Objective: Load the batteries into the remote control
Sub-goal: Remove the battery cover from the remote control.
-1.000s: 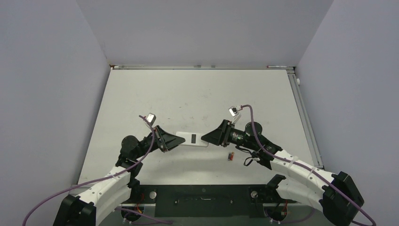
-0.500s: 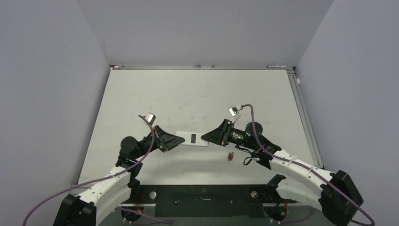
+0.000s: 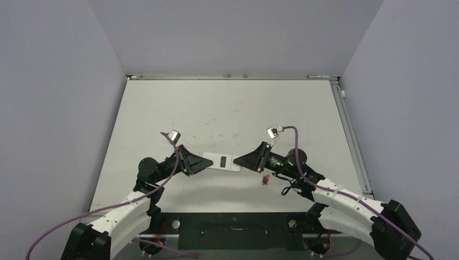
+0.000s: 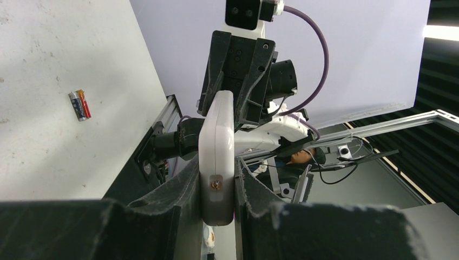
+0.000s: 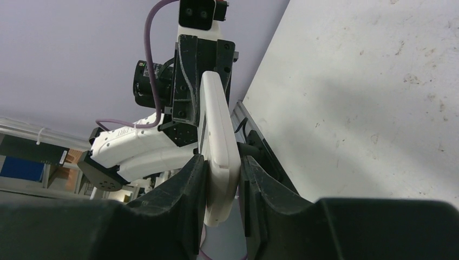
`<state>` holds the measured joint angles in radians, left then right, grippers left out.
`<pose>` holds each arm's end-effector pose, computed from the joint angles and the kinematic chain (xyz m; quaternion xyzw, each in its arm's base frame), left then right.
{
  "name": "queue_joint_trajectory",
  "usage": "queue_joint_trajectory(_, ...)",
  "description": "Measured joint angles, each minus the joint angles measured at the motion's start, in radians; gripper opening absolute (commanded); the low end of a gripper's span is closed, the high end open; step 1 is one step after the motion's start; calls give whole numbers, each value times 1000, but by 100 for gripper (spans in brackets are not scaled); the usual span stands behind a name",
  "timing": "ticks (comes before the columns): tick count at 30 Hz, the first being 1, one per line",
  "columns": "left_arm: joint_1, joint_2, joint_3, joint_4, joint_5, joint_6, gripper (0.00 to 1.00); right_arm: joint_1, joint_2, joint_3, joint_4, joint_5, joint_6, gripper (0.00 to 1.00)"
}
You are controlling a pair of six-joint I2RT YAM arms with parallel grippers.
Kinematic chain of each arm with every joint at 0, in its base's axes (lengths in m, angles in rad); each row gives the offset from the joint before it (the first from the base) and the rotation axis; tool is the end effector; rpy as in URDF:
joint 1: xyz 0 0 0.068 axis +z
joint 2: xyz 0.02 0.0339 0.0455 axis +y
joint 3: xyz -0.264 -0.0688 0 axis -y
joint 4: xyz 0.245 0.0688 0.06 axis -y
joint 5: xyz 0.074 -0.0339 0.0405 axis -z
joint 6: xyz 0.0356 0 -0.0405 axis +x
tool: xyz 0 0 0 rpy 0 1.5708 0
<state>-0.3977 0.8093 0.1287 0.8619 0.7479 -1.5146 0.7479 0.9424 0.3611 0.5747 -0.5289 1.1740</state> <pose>0.1423 -0.0860 0.2151 -0.0778 0.6541 -0.7191 0.2213 0.1397 0.1541 0.2420 -0.0353 0.7082 0.6638 0.2376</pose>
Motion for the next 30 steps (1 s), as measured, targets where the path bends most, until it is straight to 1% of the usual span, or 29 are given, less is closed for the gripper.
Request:
queue_joint_trajectory(6, 0, 10, 0, 24, 8, -4, 0, 16, -6, -15, 33, 29, 16, 9)
queue_joint_trajectory(9, 2, 11, 0, 26, 8, -5, 0, 21, -6, -15, 34, 40, 14, 21)
queue_joint_trajectory(11, 2, 14, 0, 27, 8, -5, 0, 23, -6, -15, 31, 44, 10, 26)
queue_joint_trajectory(14, 2, 17, 0, 24, 9, -4, 0, 26, -11, -14, 12, 51, -7, 29)
queue_joint_trajectory(18, 2, 19, 0, 17, 13, -5, 0, 34, -34, 3, -58, 58, -49, 34)
queue_joint_trajectory(24, 2, 19, 0, 12, 16, -4, 0, 46, -68, 31, -155, 68, -100, 35)
queue_joint_trajectory(30, 2, 19, 0, -10, 13, 3, 0, 49, -83, 47, -238, 77, -132, 29)
